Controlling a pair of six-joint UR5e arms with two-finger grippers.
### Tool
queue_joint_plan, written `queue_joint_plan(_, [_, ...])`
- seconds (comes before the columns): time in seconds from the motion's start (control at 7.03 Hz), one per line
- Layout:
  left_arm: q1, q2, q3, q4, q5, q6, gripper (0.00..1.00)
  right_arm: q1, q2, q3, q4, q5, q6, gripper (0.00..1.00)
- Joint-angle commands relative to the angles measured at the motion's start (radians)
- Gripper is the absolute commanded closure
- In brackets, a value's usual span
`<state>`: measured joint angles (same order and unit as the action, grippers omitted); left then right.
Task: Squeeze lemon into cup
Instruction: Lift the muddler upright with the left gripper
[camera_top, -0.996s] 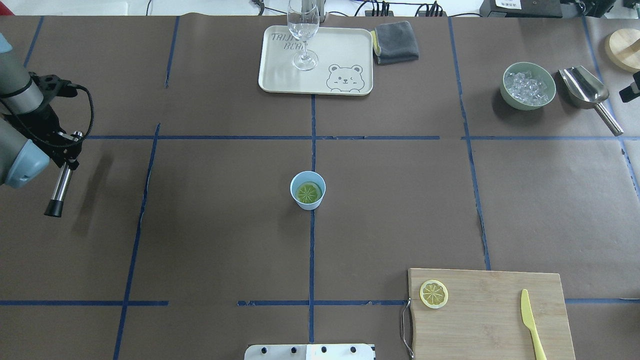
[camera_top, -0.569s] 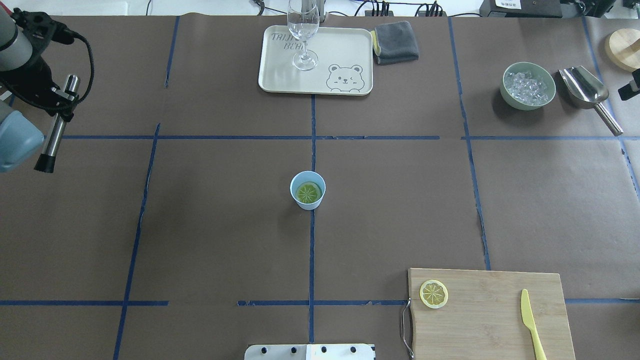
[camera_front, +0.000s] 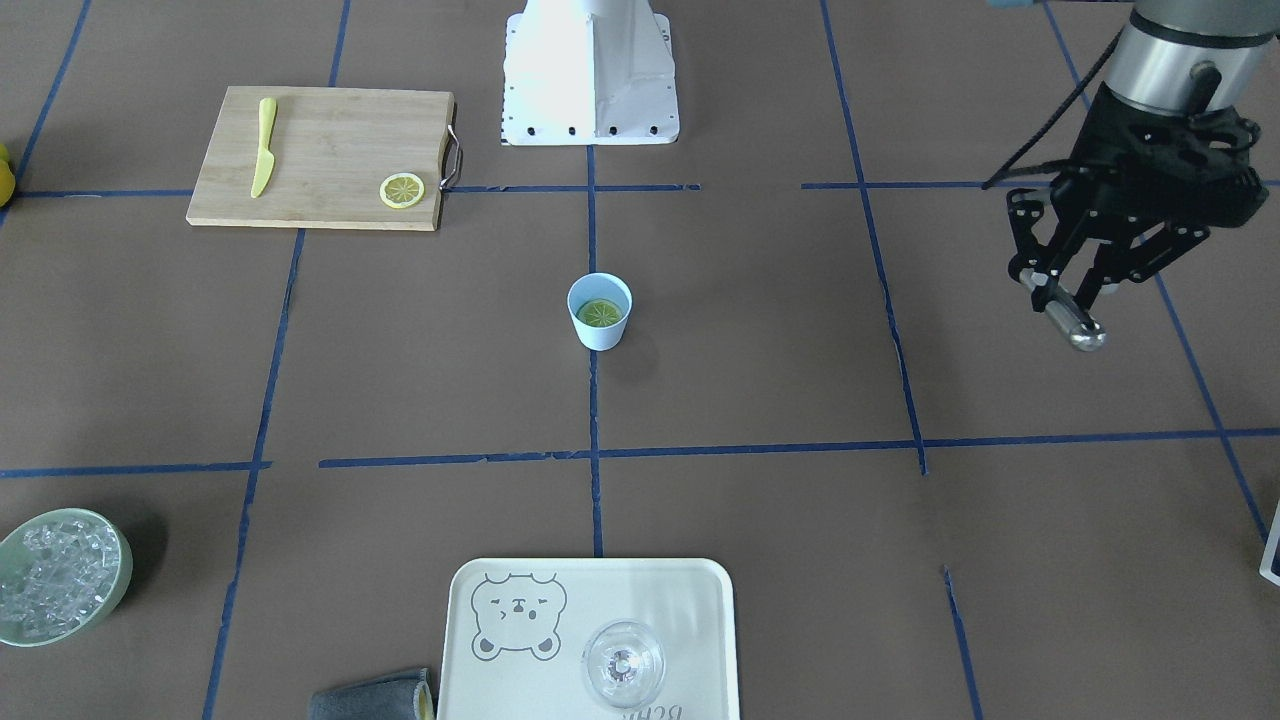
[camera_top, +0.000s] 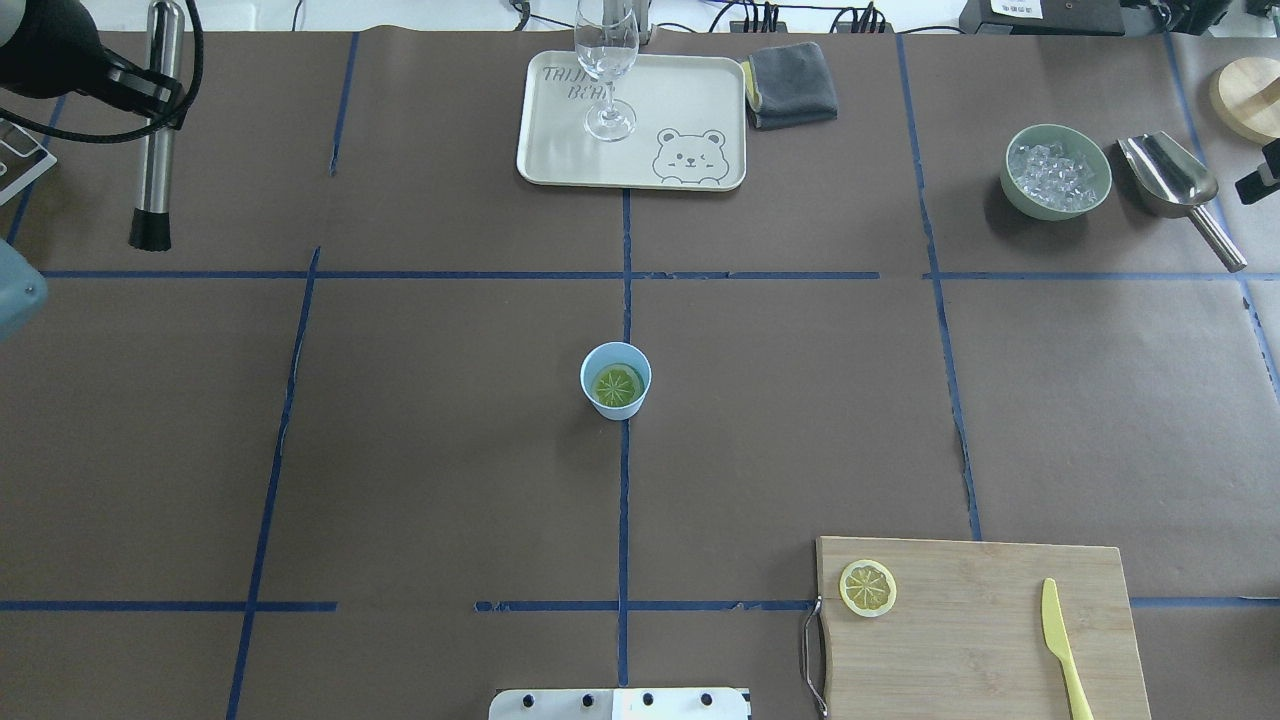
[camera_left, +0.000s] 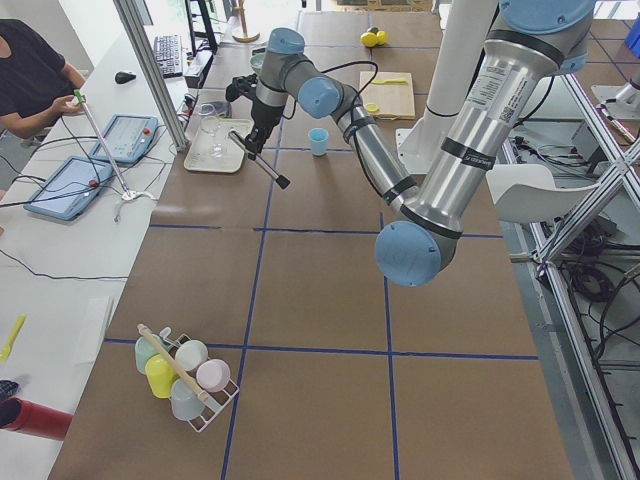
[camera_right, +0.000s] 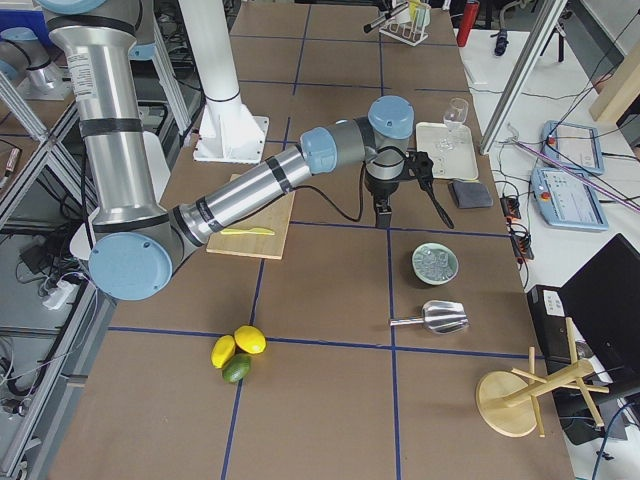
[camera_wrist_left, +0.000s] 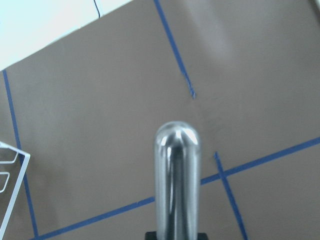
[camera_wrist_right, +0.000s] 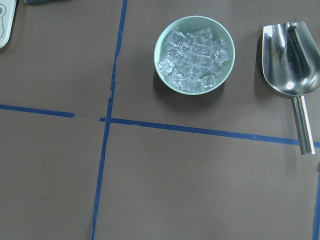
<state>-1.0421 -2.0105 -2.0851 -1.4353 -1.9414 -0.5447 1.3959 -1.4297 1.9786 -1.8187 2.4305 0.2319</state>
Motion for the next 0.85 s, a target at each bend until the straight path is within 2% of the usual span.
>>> queue_joint_plan(0.0, [0.182, -0.007, -0.076, -0.168, 0.167, -0.238, 1.0, 0.0, -0.008, 0.005, 0.001, -0.001, 0.003, 0.0])
queue_joint_plan(0.28, [0.337, -0.013, -0.169, -0.18, 0.379, -0.354, 1.0, 0.0, -0.012, 0.006, 0.002, -0.001, 0.007, 0.0])
queue_joint_plan(0.43, [0.42, -0.016, -0.199, -0.18, 0.515, -0.386, 1.0, 0.0, -0.012, 0.005, 0.002, -0.001, 0.007, 0.0])
queue_joint_plan(0.57, [0.523, -0.031, -0.194, -0.18, 0.645, -0.437, 1.0, 0.0, -0.014, 0.005, 0.002, -0.001, 0.007, 0.0])
queue_joint_plan(0.71, [0.633, -0.072, -0.138, -0.248, 0.738, -0.451, 1.0, 0.0, -0.014, 0.002, 0.001, -0.001, 0.007, 0.0])
